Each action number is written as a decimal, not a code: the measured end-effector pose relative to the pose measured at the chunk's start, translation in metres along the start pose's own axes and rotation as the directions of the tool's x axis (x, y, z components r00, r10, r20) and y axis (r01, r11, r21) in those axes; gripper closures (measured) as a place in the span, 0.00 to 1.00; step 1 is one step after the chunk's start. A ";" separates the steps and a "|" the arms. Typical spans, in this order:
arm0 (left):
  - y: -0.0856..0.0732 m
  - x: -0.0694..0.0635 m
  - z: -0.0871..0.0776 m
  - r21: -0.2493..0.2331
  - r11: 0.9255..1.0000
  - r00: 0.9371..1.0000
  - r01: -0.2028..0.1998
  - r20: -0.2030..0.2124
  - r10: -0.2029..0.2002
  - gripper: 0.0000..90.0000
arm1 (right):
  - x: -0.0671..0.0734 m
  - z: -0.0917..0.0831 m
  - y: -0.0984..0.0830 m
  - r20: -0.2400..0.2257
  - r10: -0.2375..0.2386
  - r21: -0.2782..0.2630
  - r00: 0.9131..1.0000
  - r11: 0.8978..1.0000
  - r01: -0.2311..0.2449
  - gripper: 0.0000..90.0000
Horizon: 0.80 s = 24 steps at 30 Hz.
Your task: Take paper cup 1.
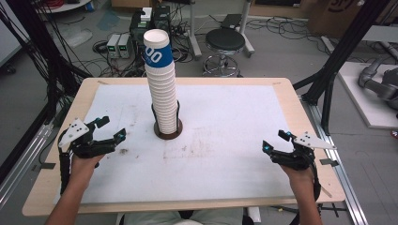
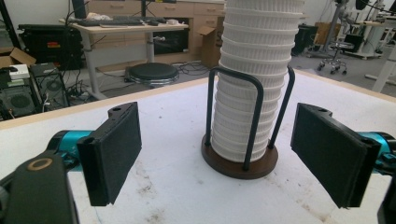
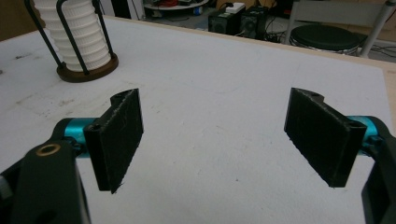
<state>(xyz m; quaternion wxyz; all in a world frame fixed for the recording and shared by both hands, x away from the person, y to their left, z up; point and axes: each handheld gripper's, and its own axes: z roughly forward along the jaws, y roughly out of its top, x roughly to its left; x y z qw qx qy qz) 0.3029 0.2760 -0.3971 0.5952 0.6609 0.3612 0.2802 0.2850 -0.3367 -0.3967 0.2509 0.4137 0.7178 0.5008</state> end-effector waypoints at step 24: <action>0.004 -0.005 0.007 0.018 0.999 0.997 0.037 0.067 -0.038 0.18 | 0.012 -0.001 0.001 -0.040 0.001 0.000 0.999 1.000 -0.001 0.22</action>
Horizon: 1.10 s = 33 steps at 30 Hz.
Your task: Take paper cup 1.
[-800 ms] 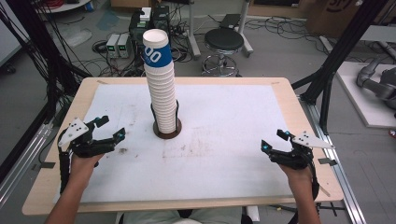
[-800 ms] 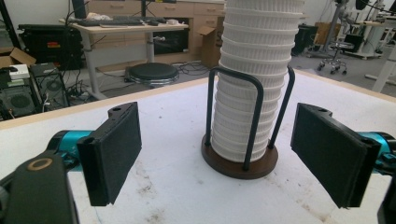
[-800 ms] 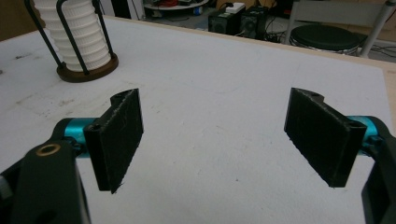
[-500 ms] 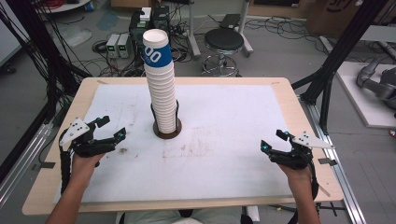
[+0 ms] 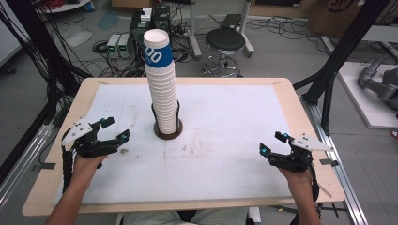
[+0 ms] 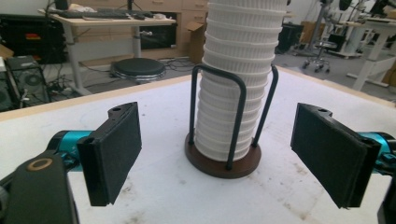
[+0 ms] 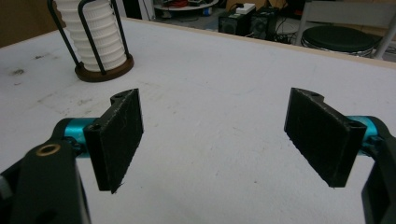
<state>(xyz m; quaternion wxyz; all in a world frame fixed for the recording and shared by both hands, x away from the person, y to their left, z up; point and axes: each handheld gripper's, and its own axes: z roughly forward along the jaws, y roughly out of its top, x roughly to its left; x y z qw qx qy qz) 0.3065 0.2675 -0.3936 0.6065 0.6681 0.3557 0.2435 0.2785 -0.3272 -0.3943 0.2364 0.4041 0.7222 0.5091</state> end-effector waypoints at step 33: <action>0.163 -0.015 0.052 -0.006 0.997 0.981 -0.079 0.179 0.078 0.18 | -0.002 0.003 -0.001 -0.013 -0.009 0.011 1.000 1.000 0.009 0.22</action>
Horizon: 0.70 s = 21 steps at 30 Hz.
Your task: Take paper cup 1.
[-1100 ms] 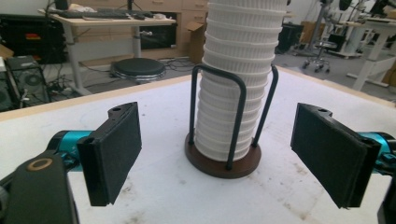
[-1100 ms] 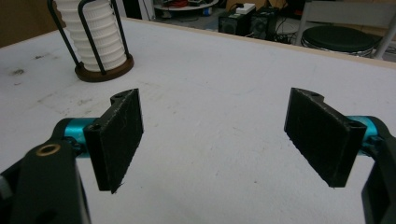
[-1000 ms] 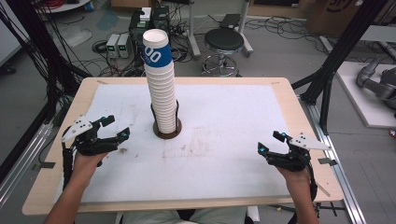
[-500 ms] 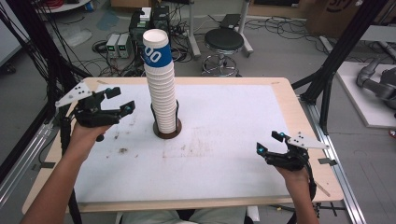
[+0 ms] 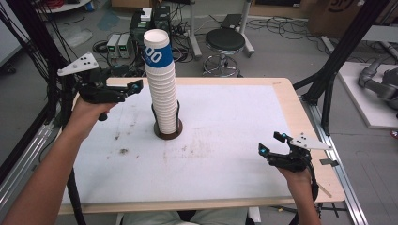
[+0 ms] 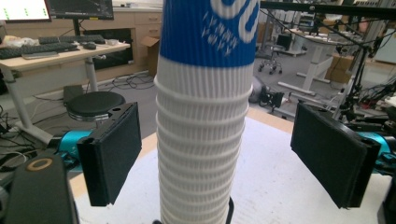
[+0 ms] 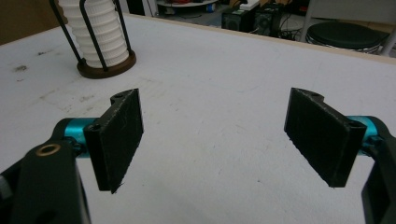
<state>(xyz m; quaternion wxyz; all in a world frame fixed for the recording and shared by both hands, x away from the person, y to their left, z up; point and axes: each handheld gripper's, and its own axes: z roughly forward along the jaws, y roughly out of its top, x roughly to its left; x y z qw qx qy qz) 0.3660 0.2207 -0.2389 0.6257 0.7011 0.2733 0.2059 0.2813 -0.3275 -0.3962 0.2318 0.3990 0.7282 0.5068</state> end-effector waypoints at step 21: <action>0.064 0.000 0.036 0.037 0.999 0.999 -0.030 -0.011 0.030 0.18 | -0.001 -0.002 0.000 -0.001 0.004 -0.005 1.000 1.000 -0.004 0.22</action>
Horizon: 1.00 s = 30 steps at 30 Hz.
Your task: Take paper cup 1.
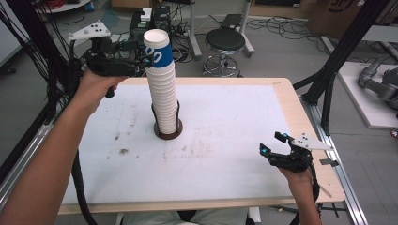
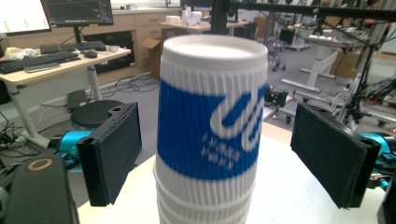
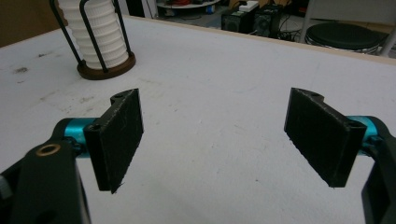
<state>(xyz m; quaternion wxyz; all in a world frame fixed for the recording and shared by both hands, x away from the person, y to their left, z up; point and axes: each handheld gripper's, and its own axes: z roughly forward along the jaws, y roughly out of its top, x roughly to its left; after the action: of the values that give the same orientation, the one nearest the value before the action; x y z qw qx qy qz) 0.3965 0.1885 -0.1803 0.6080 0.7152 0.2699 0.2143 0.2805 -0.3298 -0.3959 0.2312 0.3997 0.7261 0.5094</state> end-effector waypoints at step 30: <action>0.026 -0.004 0.035 0.052 0.998 0.998 -0.018 -0.052 0.021 0.32 | -0.002 -0.001 -0.001 -0.005 0.003 0.001 1.000 1.000 -0.003 0.23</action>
<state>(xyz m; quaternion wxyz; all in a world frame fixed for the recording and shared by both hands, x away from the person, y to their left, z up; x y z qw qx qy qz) 0.4192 0.1563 -0.1602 0.5799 0.7273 0.2845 0.2320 0.2806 -0.3322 -0.3961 0.2286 0.3996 0.7264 0.5104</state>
